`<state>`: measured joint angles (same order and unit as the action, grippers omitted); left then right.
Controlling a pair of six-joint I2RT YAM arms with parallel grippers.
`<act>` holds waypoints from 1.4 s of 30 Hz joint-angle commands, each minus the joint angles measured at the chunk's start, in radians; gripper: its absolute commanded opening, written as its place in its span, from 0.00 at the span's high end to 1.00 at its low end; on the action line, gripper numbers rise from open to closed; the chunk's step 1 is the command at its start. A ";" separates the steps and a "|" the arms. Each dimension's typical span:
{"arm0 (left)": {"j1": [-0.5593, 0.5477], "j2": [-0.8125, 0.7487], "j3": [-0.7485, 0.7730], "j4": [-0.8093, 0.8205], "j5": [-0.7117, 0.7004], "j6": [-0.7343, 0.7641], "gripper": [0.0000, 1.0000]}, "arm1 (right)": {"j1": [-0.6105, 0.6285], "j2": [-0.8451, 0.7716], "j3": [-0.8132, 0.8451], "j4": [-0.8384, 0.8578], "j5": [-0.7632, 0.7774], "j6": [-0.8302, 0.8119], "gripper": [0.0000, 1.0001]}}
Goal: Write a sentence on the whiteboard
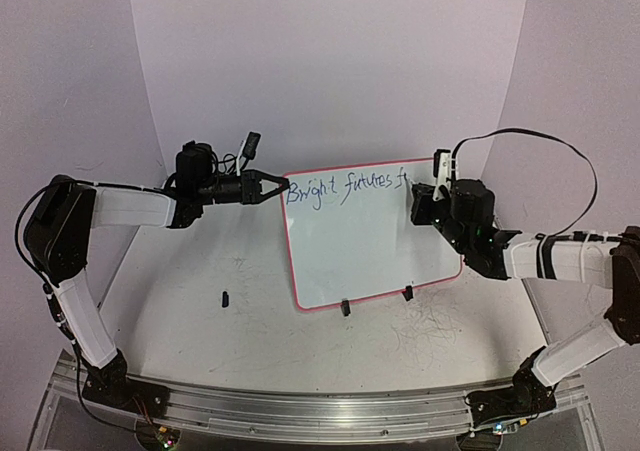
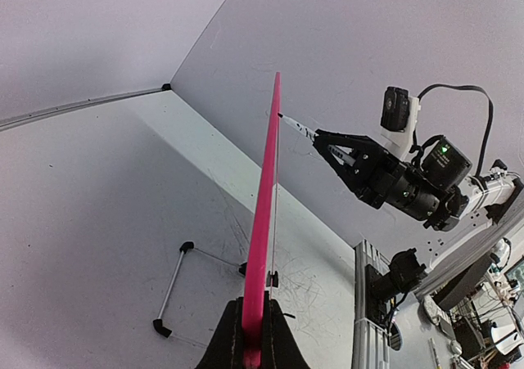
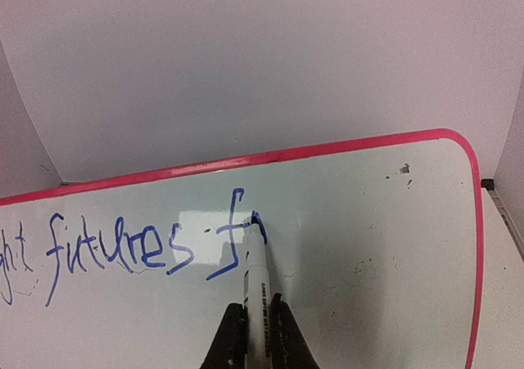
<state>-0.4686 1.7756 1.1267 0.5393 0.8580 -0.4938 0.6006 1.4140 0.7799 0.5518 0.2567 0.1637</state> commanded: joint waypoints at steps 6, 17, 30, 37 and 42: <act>-0.050 0.001 0.021 -0.078 0.046 0.059 1.00 | -0.017 -0.063 -0.007 0.009 0.000 -0.008 1.00; -0.050 -0.004 0.019 -0.079 0.046 0.061 1.00 | -0.018 -0.004 0.037 0.020 0.013 -0.021 1.00; -0.050 -0.004 0.021 -0.081 0.046 0.061 1.00 | -0.017 -0.002 0.031 0.020 0.046 -0.027 1.00; -0.051 -0.004 0.021 -0.082 0.046 0.062 1.00 | -0.016 -0.040 -0.016 -0.012 0.022 -0.007 1.00; -0.050 -0.003 0.021 -0.082 0.046 0.062 1.00 | -0.011 -0.055 -0.040 -0.027 0.014 0.007 1.00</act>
<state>-0.4706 1.7756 1.1316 0.5298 0.8600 -0.4873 0.5877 1.3943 0.7587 0.5398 0.2717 0.1550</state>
